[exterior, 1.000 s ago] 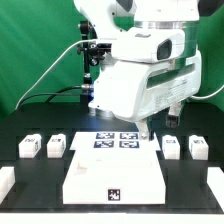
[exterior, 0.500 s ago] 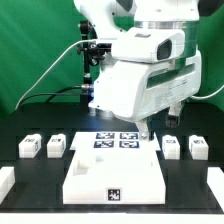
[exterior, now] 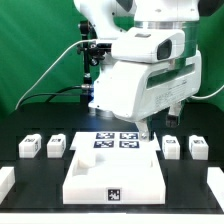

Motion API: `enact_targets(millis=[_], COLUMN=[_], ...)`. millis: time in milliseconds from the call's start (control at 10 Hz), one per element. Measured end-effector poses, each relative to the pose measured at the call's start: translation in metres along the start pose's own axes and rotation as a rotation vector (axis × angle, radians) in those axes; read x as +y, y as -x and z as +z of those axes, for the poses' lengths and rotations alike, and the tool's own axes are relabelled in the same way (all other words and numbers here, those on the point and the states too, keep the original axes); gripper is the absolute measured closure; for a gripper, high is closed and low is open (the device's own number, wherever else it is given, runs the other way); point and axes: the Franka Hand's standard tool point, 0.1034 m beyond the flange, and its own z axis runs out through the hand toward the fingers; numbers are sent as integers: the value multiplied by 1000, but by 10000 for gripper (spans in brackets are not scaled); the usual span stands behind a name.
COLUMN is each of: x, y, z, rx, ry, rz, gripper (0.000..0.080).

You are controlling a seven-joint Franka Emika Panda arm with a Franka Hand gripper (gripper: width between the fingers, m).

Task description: Assemble one leg

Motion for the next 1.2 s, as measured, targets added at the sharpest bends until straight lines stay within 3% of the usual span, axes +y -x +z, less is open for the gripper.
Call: enact_targets(millis=[200, 300, 400, 500, 600, 800, 1000, 1100, 1200], x=[0, -12, -27, -38, -37, -34, -34, -55, -71], y=[1, 5, 24, 52, 59, 57, 60, 97, 136], z=[1, 4, 12, 21, 22, 22, 24, 56, 78], rx=[-2, -4, 8, 15, -3, -9, -9, 18, 7], ry=[0, -2, 18, 29, 20, 26, 25, 53, 0], rz=[-49, -71, -238, -445, -567, -783, -810, -794, -775], gripper=[149, 149, 149, 149, 149, 149, 149, 149, 149])
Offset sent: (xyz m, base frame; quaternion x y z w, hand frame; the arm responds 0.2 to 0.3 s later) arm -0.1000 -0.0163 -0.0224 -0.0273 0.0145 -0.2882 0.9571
